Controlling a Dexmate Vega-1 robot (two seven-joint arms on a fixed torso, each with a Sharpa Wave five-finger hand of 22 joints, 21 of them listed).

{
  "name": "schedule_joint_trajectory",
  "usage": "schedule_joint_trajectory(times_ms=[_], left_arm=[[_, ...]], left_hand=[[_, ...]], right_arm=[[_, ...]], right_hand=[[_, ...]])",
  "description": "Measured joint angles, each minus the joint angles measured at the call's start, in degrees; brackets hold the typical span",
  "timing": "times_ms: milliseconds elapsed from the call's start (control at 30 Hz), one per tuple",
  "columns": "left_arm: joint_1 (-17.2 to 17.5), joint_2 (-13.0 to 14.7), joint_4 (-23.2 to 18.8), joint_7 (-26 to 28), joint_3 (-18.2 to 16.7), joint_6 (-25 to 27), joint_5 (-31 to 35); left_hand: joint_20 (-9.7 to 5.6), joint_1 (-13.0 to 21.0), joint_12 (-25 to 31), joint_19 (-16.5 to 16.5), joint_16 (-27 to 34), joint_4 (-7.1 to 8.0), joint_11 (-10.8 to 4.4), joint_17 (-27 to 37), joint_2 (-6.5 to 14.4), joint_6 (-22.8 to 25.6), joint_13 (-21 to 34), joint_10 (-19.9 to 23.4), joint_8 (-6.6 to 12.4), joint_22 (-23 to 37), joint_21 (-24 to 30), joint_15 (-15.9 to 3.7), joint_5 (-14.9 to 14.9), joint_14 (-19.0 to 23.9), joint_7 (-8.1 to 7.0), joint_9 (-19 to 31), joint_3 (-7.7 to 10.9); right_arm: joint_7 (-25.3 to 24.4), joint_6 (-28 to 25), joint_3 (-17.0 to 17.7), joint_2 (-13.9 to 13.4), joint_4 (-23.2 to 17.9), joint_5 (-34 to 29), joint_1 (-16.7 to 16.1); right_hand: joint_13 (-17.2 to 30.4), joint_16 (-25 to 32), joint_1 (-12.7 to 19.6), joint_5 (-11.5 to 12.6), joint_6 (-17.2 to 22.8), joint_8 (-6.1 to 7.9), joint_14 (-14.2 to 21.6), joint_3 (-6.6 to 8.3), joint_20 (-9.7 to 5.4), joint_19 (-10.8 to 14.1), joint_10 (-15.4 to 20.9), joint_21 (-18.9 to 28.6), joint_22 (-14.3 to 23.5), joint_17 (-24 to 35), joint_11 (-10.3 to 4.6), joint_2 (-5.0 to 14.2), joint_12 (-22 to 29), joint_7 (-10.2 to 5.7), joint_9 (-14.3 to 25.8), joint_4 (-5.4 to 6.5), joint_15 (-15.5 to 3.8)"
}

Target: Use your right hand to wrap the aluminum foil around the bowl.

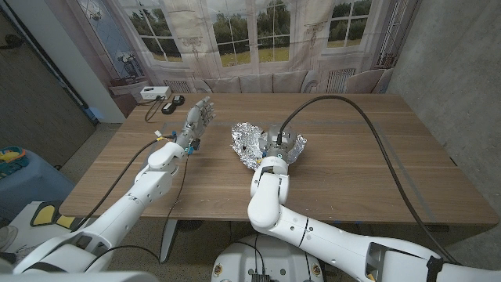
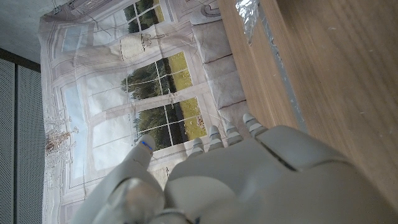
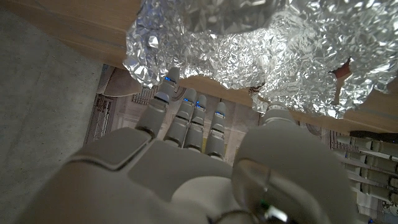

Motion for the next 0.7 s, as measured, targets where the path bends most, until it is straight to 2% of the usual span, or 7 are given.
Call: schedule_joint_trajectory(times_ms=[133, 167, 300, 367, 467, 533, 700], left_arm=[[0.0, 0.0, 0.0, 0.0, 0.0, 0.0, 0.0], [0.0, 0.0, 0.1, 0.0, 0.0, 0.0, 0.0], [-0.2, -0.1, 0.3, -0.1, 0.0, -0.1, 0.0], [-0.3, -0.1, 0.4, -0.2, 0.0, -0.2, 0.0], [-0.4, -0.1, 0.5, -0.2, 0.0, -0.3, 0.0], [-0.5, -0.1, 0.5, -0.3, 0.0, -0.4, 0.1], [-0.6, -0.1, 0.6, -0.6, 0.0, -0.6, 0.2]], left_hand=[[0.0, 0.0, -0.2, 0.0, 0.0, 0.0, 0.0, 0.0, 0.0, -0.2, 0.0, 0.0, 0.0, 0.0, 0.0, 0.14, 0.0, -0.1, 0.19, 0.0, 0.0], [-0.02, 0.0, -0.2, 0.0, 0.0, 0.0, 0.0, 0.0, 0.0, -0.2, 0.0, 0.0, 0.0, 0.0, 0.0, 0.26, 0.0, -0.3, 0.19, 0.0, 0.0], [-0.22, 0.0, -0.4, -0.2, 0.0, 0.0, 0.34, 0.0, 0.0, -0.2, 0.0, -0.3, 0.0, 0.0, 0.0, 0.31, 0.0, -0.3, 0.19, 0.0, 0.0], [-0.22, 0.0, -0.4, -0.2, 0.0, 0.0, 0.2, 0.0, 0.0, -0.4, 0.0, -0.6, 0.0, 0.0, 0.0, 0.33, 0.0, -0.3, 0.43, 0.0, 0.0], [-0.22, 0.0, -0.4, -0.2, 0.0, 0.0, 0.11, 0.0, 0.0, -0.5, 0.0, -0.7, 0.0, 0.0, 0.0, 0.31, 0.0, -0.9, 0.5, 0.0, 0.0], [-0.22, 0.0, -0.4, -0.2, 0.0, 0.0, 0.11, 0.0, 0.0, -0.5, 0.0, -0.7, 0.0, 0.0, 0.0, 0.31, 0.0, -0.9, 0.5, 0.0, 0.0], [-0.22, 0.0, -0.4, -0.2, 0.0, -0.24, 0.11, 0.0, 0.0, -0.5, 0.0, -0.7, 0.0, 0.0, 0.0, 0.31, 0.0, -0.9, 0.5, 0.0, 0.24]], right_arm=[[6.8, 1.2, 1.2, 1.4, 1.9, -5.3, -0.2], [6.8, 1.2, 1.6, 1.7, 2.4, -5.3, -0.3], [13.4, 3.9, 3.5, 3.6, 4.3, -11.0, -1.1], [15.2, 5.1, 5.5, 5.6, 6.4, -12.7, -1.9], [16.9, 6.1, 6.1, 6.3, 7.1, -14.2, -2.3], [19.1, 7.4, 8.0, 8.6, 9.9, -15.7, -2.4], [22.5, 9.6, 9.7, 11.0, 13.0, -18.0, -2.4]], right_hand=[[0.0, -0.4, -0.6, 0.0, -0.9, -0.23, -0.9, -0.34, 0.22, -0.8, -1.0, -0.3, 0.0, 0.0, 0.2, 0.13, -0.2, 0.33, 0.0, 0.34, 0.31], [0.0, -0.4, -0.8, 0.0, -1.3, -0.38, -0.9, -0.48, 0.3, -1.2, -1.1, -0.4, 0.0, 0.0, 0.33, 0.27, -0.2, 0.73, 0.0, 0.48, 0.29], [0.0, -0.6, -1.9, 0.3, -2.6, -0.38, -1.2, -0.79, 0.75, -2.0, -2.0, -0.4, 0.0, 0.1, 1.23, 0.71, -0.2, 2.06, 0.0, 0.79, 0.6], [0.0, -0.9, -2.2, 0.4, -3.9, -0.7, -1.5, -1.05, 1.04, -2.3, -2.8, -0.4, 0.0, 0.2, 2.0, 1.02, -0.6, 3.07, 0.0, 1.05, 0.86], [-0.3, -2.0, -2.5, 0.7, -8.7, -1.03, -3.2, -1.43, 1.83, -3.6, -6.8, -0.4, -0.1, 0.0, 3.28, 0.83, -1.3, 4.48, 0.0, 1.43, 2.6], [-0.3, -3.1, -3.1, 1.1, -13.0, -1.03, -5.5, -2.1, 2.19, -4.9, -10.4, -0.7, -0.2, 0.0, 4.41, 0.65, -1.5, 5.62, 0.0, 1.58, 3.97], [-0.3, -5.1, -3.0, 2.1, -22.5, -1.03, -12.3, -3.13, 2.41, -8.8, -20.3, -0.7, -0.2, -0.5, 6.41, 0.6, -1.5, 6.13, 0.0, 0.98, 6.74]])
